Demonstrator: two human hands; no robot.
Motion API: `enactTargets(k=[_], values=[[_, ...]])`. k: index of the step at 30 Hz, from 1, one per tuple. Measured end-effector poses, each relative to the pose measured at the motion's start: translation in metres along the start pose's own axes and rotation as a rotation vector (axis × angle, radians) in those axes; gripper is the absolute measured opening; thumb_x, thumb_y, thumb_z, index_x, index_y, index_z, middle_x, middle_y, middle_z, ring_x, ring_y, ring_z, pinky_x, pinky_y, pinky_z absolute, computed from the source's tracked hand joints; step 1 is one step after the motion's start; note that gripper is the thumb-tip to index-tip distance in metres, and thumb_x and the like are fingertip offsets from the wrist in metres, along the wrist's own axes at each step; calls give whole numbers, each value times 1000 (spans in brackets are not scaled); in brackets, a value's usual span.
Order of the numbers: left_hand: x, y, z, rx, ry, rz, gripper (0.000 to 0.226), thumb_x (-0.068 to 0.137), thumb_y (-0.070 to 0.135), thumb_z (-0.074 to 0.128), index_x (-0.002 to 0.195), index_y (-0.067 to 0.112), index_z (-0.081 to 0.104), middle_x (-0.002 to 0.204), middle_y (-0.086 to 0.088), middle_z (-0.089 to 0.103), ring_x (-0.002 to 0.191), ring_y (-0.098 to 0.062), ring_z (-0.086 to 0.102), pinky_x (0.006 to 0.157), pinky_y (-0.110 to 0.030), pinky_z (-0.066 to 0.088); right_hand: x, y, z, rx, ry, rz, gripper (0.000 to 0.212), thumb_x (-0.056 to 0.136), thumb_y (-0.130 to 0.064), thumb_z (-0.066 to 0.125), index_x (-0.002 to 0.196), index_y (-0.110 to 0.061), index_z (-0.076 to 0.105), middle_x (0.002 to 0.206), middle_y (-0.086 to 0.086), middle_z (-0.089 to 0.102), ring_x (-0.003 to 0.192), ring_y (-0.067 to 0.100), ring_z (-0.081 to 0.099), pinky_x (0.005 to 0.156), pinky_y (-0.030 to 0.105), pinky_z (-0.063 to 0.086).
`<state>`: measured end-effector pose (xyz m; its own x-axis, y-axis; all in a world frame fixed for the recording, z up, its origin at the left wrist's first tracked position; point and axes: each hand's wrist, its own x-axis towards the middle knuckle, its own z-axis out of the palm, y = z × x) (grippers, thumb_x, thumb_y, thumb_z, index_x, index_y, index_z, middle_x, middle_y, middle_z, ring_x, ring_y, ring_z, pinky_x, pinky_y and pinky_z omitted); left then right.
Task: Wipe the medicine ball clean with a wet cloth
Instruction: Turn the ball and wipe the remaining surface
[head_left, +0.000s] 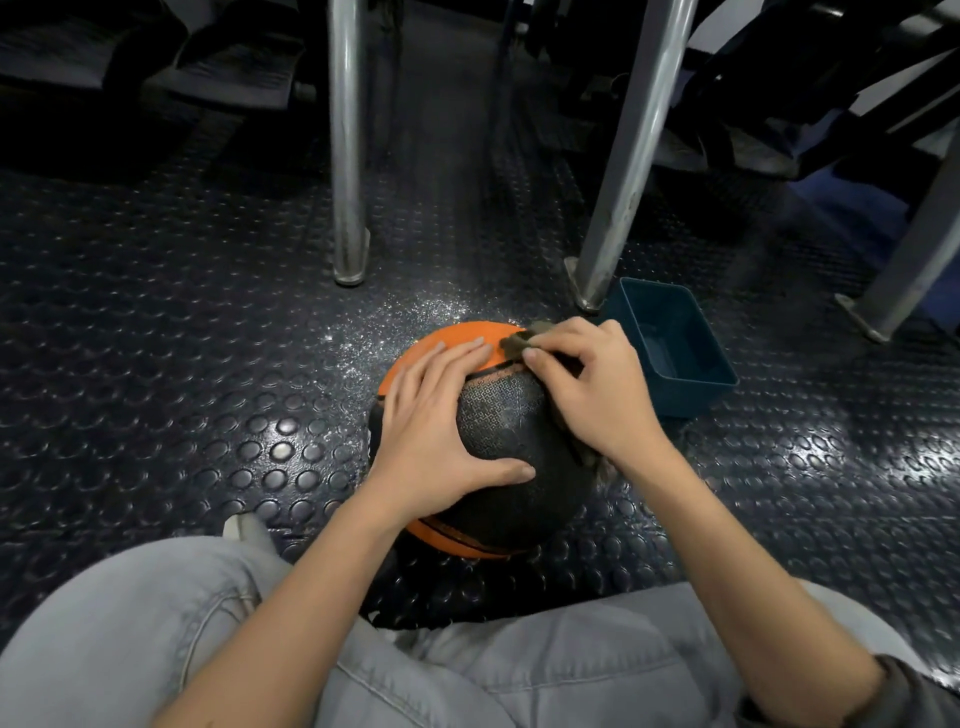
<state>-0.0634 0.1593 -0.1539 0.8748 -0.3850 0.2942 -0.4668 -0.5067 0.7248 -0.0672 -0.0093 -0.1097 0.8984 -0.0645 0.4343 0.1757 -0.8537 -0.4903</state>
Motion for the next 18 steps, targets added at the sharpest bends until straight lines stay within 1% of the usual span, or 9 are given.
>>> enactTargets(k=[2, 5, 7, 8, 11, 13, 14, 16, 18], values=[[0, -1, -1, -14, -12, 5, 105, 44, 76, 57, 138, 42, 26, 133, 44, 11, 129, 12, 3, 105, -7, -8, 7, 9, 0, 14, -23, 12, 13, 89, -20, 64, 95, -15, 74, 92, -8, 66, 85, 17, 47, 76, 10, 30], [3, 1, -1, -4, -18, 10, 109, 44, 78, 55, 141, 36, 30, 132, 44, 10, 125, 17, 0, 103, -7, -11, 23, 38, 3, 25, -67, 248, 17, 90, -19, 61, 99, -11, 74, 98, 2, 69, 98, 26, 57, 80, 20, 35], [5, 4, 1, 11, -10, 14, 110, 43, 79, 54, 142, 34, 31, 131, 44, 9, 125, 16, 0, 106, -12, -8, 26, 46, 5, 66, -67, 377, 18, 90, -17, 62, 100, -8, 73, 101, 8, 70, 101, 24, 61, 80, 21, 37], [6, 5, 3, 13, -4, 13, 111, 43, 79, 54, 141, 34, 32, 131, 44, 10, 126, 15, 1, 109, -17, -5, 25, 46, 6, 65, -50, 384, 17, 89, -16, 62, 99, -8, 74, 101, 8, 70, 100, 22, 61, 79, 19, 37], [4, 3, 2, -3, -8, -15, 110, 41, 78, 55, 140, 37, 32, 130, 43, 12, 129, 10, 5, 115, -30, 5, 13, 26, 0, 85, 11, 315, 14, 87, -16, 64, 96, -12, 74, 97, 3, 70, 98, 22, 60, 81, 20, 38], [5, 1, 1, -18, -5, -27, 110, 40, 77, 56, 139, 37, 33, 131, 41, 15, 133, 4, 10, 116, -35, 10, -1, 8, -2, 59, 38, 160, 11, 86, -18, 65, 92, -15, 74, 93, -3, 69, 90, 23, 56, 80, 16, 35], [6, 0, 0, -21, 2, -32, 110, 39, 77, 56, 139, 35, 34, 132, 38, 17, 135, 0, 13, 116, -37, 11, -8, -2, -1, 37, 36, 58, 11, 85, -19, 65, 90, -16, 74, 92, -6, 68, 85, 20, 52, 78, 12, 32], [7, -1, -1, -33, 6, -43, 111, 40, 77, 56, 140, 33, 34, 134, 32, 21, 136, -4, 15, 116, -36, 12, -19, -17, 0, 34, -4, -81, 13, 84, -23, 62, 88, -18, 74, 90, -14, 65, 81, 14, 44, 78, 13, 32], [8, -2, -1, -44, -14, -42, 109, 40, 77, 55, 139, 38, 30, 135, 33, 19, 135, 0, 13, 116, -33, 9, -16, -9, 1, 14, 12, -96, 15, 85, -25, 61, 91, -18, 73, 90, -14, 64, 81, 14, 42, 78, 13, 32]])
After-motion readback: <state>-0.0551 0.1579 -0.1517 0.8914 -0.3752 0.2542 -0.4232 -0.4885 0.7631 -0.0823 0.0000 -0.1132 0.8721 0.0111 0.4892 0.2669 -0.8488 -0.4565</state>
